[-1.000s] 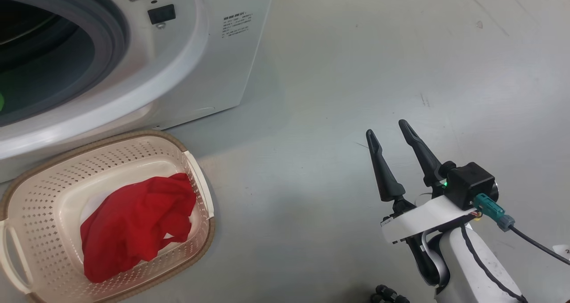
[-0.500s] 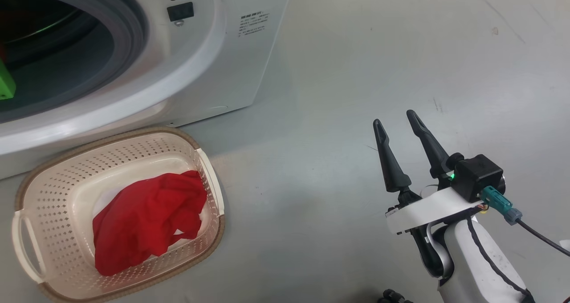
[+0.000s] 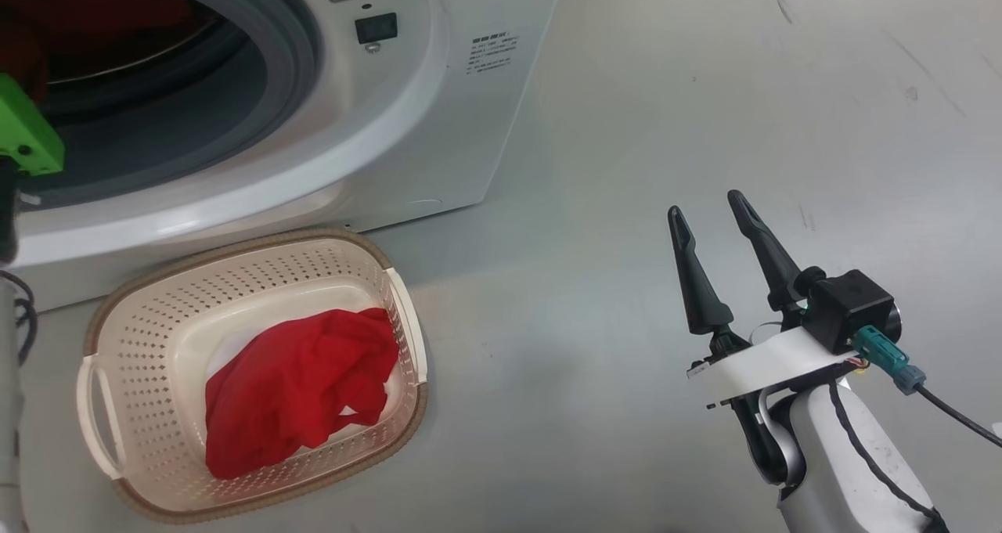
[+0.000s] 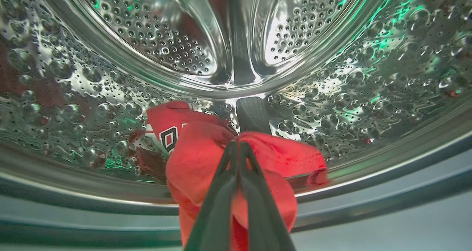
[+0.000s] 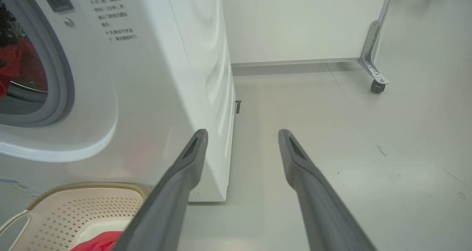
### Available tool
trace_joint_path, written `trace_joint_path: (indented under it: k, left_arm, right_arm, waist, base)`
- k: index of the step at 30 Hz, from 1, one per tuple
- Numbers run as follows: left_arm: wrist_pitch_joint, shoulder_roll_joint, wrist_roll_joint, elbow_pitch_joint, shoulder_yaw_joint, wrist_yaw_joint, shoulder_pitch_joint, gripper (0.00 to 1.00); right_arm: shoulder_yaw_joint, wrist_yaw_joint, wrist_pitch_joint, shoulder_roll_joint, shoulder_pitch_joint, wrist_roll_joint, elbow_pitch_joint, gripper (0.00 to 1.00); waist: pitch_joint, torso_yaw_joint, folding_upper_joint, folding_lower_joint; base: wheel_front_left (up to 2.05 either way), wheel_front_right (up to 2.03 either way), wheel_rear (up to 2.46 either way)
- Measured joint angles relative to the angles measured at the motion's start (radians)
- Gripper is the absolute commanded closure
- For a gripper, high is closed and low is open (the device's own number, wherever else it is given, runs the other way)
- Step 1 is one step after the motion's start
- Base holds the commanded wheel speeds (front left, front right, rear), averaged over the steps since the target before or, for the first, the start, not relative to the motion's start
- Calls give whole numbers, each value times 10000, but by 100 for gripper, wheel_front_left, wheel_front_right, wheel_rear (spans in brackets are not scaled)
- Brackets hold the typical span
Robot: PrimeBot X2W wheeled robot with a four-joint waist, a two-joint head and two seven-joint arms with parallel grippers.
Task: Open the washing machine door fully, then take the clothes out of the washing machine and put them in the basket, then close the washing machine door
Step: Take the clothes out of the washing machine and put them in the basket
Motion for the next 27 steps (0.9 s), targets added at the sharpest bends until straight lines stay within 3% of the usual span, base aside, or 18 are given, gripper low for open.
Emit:
trace_joint_path:
  k: [15,27]
  left_arm:
    - [-2773,-1093,322,-1375,-347,130,2103,100]
    - [-3797,-1570,577,-2470,-660,426,3573,100]
  right_arm:
    - [-303,-84,0,-228,352,-180,96,0]
    - [-360,-178,0,-261,973,-186,207,0]
  waist:
    - [-1018,920,0,0]
    - [-1908,1615,0,0]
  base:
    - [0,0,0]
    - [0,0,0]
